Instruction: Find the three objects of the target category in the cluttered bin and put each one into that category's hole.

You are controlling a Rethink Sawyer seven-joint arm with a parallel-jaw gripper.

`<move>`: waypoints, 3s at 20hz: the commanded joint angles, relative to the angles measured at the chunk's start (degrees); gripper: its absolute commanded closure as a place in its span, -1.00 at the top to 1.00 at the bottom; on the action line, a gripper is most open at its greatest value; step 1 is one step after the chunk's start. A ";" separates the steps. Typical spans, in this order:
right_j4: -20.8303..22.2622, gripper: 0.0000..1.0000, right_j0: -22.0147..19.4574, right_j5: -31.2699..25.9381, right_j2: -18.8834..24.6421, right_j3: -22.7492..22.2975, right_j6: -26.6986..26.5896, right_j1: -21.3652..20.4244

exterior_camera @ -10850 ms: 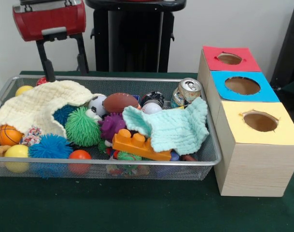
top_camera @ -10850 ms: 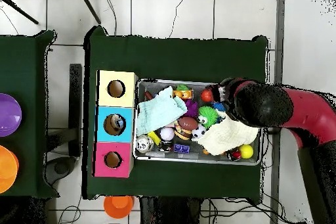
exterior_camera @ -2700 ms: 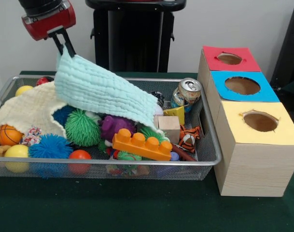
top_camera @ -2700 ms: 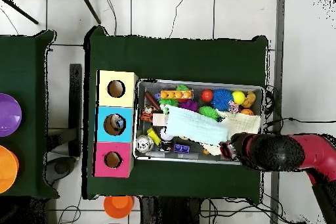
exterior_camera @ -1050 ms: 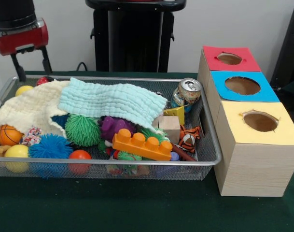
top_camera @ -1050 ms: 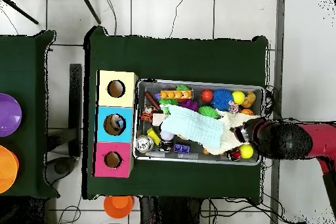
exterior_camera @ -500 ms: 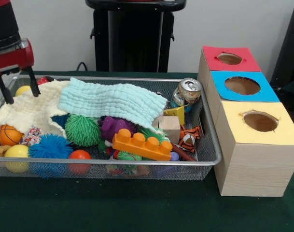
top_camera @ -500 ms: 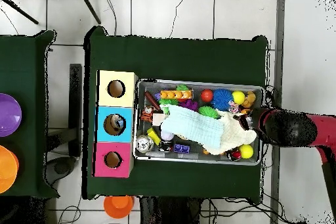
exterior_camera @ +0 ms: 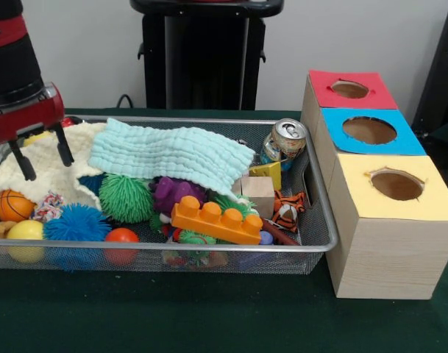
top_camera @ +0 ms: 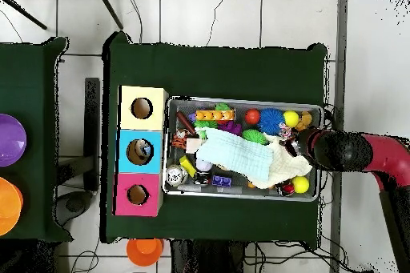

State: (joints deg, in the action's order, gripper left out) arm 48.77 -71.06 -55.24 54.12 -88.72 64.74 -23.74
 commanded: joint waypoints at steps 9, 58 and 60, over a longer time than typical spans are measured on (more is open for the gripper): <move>4.26 1.00 5.04 -6.37 -10.33 6.80 -17.28 4.09; -4.22 -1.00 1.87 1.58 -3.38 -0.34 -17.12 4.62; -4.09 -1.00 1.98 0.90 -3.67 -0.03 -17.40 4.54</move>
State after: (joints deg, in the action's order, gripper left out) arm 43.30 -70.19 -54.98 49.42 -86.97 63.94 -21.23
